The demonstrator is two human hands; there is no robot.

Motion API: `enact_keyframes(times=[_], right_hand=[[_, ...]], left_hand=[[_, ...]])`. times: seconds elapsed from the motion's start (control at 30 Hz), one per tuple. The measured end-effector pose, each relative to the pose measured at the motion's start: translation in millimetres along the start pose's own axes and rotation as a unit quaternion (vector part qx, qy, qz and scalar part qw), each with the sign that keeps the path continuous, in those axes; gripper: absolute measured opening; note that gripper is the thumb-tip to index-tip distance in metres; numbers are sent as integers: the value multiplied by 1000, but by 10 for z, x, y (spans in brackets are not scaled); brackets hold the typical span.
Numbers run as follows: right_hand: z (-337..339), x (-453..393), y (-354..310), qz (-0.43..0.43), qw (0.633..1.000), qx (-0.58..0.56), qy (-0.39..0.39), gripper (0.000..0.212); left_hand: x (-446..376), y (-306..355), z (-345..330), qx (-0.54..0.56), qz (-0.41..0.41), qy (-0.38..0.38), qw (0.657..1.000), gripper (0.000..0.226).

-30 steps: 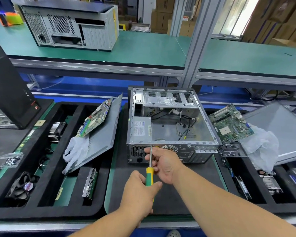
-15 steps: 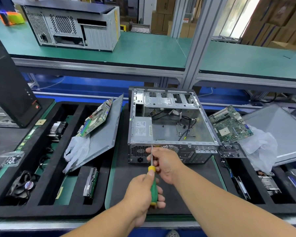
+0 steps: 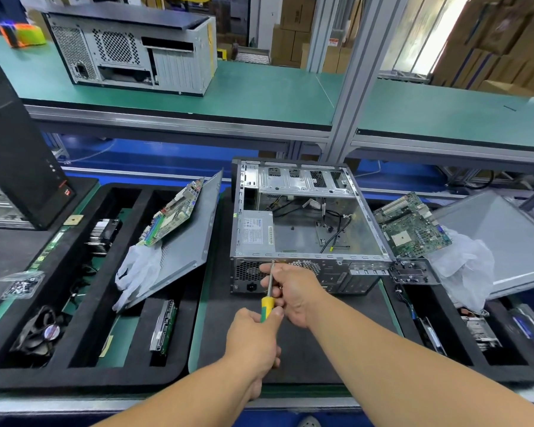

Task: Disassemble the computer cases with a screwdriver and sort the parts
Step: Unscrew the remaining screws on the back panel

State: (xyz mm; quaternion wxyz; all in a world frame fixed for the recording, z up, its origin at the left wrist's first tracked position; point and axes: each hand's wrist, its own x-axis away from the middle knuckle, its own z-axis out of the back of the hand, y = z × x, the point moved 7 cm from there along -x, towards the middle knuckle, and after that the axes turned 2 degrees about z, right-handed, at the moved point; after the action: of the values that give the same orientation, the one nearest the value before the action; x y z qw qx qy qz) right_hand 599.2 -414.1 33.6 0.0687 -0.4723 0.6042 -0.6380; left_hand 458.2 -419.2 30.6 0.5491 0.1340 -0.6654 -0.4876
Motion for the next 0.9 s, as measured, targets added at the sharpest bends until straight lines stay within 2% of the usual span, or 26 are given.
enact_keyframes(times=[0.17, 0.33, 0.5, 0.67, 0.9], right_hand=[[-2, 10, -13, 0, 1000, 6, -1, 32], [-4, 23, -15, -7, 1000, 11, 2, 34], [42, 12, 21, -14, 999, 32, 6, 37], [71, -9, 48, -17, 999, 29, 10, 36], [60, 18, 31, -23, 999, 31, 12, 29]], left_hand=[[-16, -36, -106, 29, 48, -21, 998, 19], [-3, -1, -44, -12, 24, 13, 1000, 27], [39, -36, -136, 95, 87, -21, 991, 27], [102, -20, -233, 205, 123, -80, 968, 21], [144, -47, -210, 193, 127, -99, 968, 26]])
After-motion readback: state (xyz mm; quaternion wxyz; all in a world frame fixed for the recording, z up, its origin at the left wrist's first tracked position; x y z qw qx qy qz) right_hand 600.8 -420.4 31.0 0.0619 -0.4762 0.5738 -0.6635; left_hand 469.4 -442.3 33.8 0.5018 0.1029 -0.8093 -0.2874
